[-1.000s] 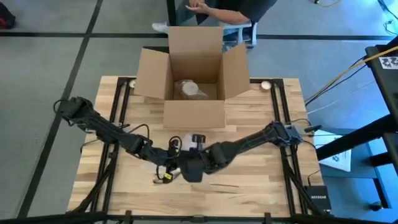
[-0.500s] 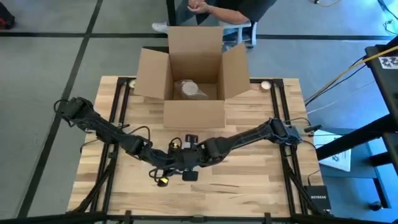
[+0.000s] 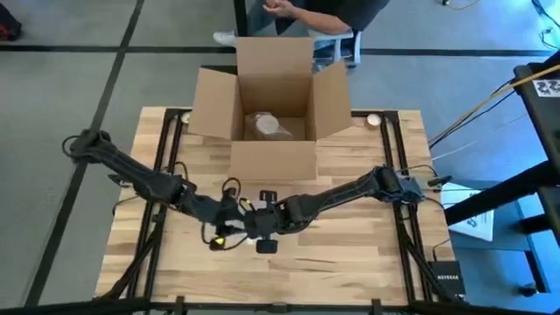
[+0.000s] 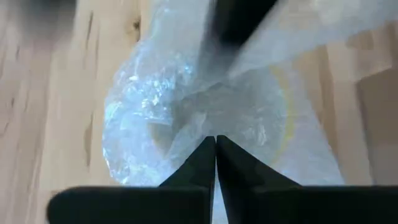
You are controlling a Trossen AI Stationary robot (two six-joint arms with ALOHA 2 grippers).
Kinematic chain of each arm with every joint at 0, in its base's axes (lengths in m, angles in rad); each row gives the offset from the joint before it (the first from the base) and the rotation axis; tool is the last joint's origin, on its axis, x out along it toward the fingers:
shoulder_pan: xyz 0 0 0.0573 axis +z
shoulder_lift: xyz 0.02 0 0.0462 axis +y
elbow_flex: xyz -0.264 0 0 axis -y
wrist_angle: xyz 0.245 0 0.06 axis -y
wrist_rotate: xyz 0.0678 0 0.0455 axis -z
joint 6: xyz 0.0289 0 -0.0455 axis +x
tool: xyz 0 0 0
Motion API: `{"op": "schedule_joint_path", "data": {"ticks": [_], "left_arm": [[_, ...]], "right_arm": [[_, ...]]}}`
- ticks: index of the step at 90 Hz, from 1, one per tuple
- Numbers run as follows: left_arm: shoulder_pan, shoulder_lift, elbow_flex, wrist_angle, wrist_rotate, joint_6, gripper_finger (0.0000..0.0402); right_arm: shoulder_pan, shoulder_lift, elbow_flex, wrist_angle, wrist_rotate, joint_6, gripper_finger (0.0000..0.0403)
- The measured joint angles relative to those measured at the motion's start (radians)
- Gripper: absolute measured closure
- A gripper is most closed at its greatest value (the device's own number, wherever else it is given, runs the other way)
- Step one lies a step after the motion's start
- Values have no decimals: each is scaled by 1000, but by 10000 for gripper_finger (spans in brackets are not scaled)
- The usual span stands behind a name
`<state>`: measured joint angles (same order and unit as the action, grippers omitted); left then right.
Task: Wrap mug
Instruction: Wrap the yellow mug with the bubble wrap
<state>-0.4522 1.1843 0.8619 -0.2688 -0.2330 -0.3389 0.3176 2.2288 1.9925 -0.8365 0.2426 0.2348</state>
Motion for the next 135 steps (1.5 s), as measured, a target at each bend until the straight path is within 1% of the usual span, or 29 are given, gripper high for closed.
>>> {"op": "schedule_joint_path", "data": {"ticks": [5, 12, 22, 27, 32, 38, 45, 53, 59, 67, 74, 80, 85, 89, 93, 98, 109, 115, 127, 135], "left_arm": [[0, -57, 4, -48, -45, -50, 279], [-11, -115, 3, -207, -94, -161, 279], [-37, -152, -12, -444, -166, -351, 279], [-47, -156, -37, -520, -177, -448, 279], [-63, -156, -85, -534, -166, -528, 279], [-88, -152, -151, -518, -148, -581, 279], [-126, -155, -215, -499, -181, -658, 279], [-165, -154, -259, -497, -217, -709, 279], [-190, -158, -261, -493, -222, -731, 279], [-210, -172, -222, -504, -234, -718, 279], [-208, -181, -204, -576, -250, -719, 279], [-202, -183, -206, -653, -248, -753, 279], [-199, -181, -225, -708, -236, -793, 279], [-199, -179, -255, -718, -227, -812, 279], [-202, -179, -291, -680, -213, -817, 279], [-203, -177, -345, -564, -193, -800, 279], [-203, -176, -453, -129, -151, -686, 279], [-200, -174, -465, 47, -164, -604, 279], [-196, -173, -455, 311, -246, -418, 279], [-163, -147, -455, 443, -242, -324, 279]], "right_arm": [[0, 0, -1, 0, 0, 0, 402], [1, -1, 0, 10, 0, 0, 402], [0, -1, 0, 28, -1, -4, 402], [2, -1, 0, 33, -1, -7, 402], [2, -1, 1, 32, -1, -7, 402], [2, -1, 1, 27, -1, -8, 402], [2, -1, 1, 26, -1, -9, 402], [2, -2, 1, 27, -1, -26, 402], [2, -2, 1, 25, -1, -31, 402], [2, -2, 1, 25, -7, -32, 402], [2, -2, 1, 25, -9, -34, 402], [2, -3, 1, 25, -10, -34, 402], [2, -3, 1, 26, -16, -34, 402], [2, -3, 1, 26, -19, -34, 402], [2, -3, 1, 26, -19, -35, 402], [2, -3, 1, 26, -19, -35, 402], [2, -3, 1, 27, -19, -35, 402], [2, -3, 1, 28, -19, -36, 402], [2, -3, 1, 34, -19, -35, 402], [3, -3, 1, 48, -19, -36, 402]]}}
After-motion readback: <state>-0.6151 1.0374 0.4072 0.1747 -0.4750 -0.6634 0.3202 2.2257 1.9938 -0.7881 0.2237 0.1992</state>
